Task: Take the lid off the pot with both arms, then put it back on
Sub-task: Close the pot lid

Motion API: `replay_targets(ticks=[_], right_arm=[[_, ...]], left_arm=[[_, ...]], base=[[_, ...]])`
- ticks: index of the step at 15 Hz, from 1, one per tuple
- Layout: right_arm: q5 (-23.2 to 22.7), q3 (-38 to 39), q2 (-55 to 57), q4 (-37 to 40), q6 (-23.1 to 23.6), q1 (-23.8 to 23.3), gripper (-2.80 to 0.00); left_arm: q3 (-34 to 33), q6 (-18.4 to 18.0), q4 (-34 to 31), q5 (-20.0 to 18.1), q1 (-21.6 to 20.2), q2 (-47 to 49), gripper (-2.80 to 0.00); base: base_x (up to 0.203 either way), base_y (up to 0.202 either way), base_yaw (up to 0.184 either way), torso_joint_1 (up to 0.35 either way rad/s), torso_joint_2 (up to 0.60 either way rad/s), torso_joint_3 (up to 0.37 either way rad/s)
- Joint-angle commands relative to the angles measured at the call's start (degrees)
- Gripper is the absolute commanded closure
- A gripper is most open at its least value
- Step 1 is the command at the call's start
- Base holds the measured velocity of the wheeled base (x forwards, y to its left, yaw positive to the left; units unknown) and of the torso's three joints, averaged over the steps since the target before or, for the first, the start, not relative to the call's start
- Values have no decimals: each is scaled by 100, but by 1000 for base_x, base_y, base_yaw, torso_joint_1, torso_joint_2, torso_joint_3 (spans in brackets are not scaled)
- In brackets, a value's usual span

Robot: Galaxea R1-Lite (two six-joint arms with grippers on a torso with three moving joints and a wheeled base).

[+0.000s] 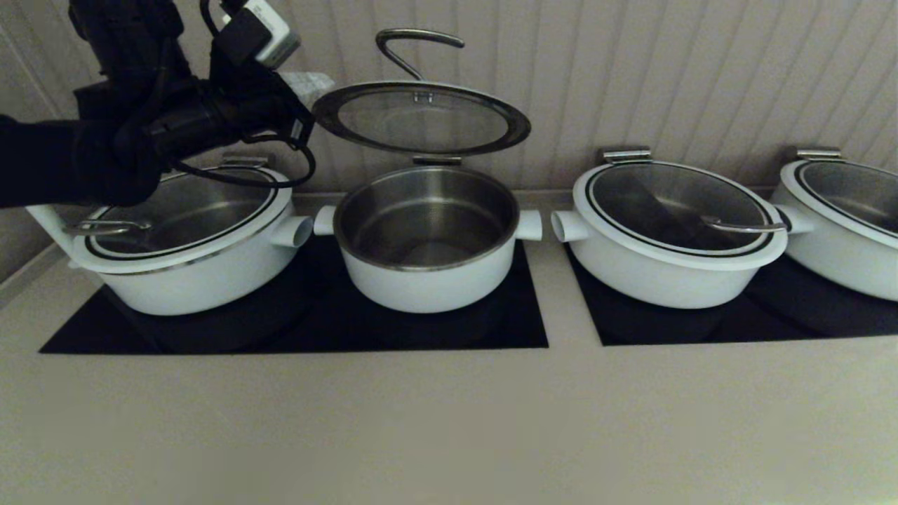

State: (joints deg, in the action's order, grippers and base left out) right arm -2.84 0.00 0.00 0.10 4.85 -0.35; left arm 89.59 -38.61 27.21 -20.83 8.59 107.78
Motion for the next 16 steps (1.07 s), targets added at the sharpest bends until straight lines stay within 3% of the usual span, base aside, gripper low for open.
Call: replay_targets(ticks=[1, 12, 16], right_arm=[[-6, 0, 9, -1, 7, 0, 0], [-6, 0, 9, -1, 7, 0, 0], [-6, 0, 3, -1, 7, 0, 0]], left_arm=[[-427, -23, 366, -8, 8, -91, 0], [-1509, -30, 677, 0, 54, -525, 0], [-1561, -15, 931, 0, 48, -512, 0]], base=[[0, 0, 0, 0, 0, 0], [0, 0, 0, 0, 0, 0], [0, 0, 0, 0, 0, 0]])
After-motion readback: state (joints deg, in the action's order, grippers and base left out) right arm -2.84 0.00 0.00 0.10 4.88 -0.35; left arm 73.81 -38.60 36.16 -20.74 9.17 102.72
